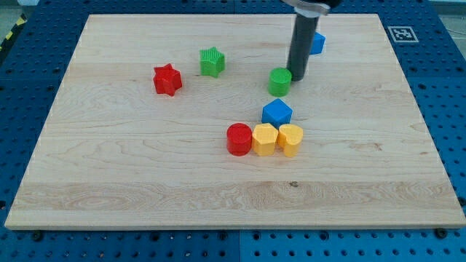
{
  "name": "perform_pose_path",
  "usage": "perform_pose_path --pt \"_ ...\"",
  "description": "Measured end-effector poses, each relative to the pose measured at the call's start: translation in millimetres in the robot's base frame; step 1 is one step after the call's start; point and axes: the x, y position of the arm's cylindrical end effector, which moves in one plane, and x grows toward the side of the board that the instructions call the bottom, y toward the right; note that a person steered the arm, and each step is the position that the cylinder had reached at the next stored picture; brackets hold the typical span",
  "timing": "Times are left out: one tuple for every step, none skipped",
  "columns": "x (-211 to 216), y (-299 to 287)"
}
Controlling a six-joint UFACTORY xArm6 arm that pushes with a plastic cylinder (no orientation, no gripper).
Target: Move the green circle downwards
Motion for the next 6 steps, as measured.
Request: perform_pose_path --pt "6 -21" --pt "6 -26" --pt "-3 -32" --pt "-17 -39" --pt "12 -39" --pt "19 -39"
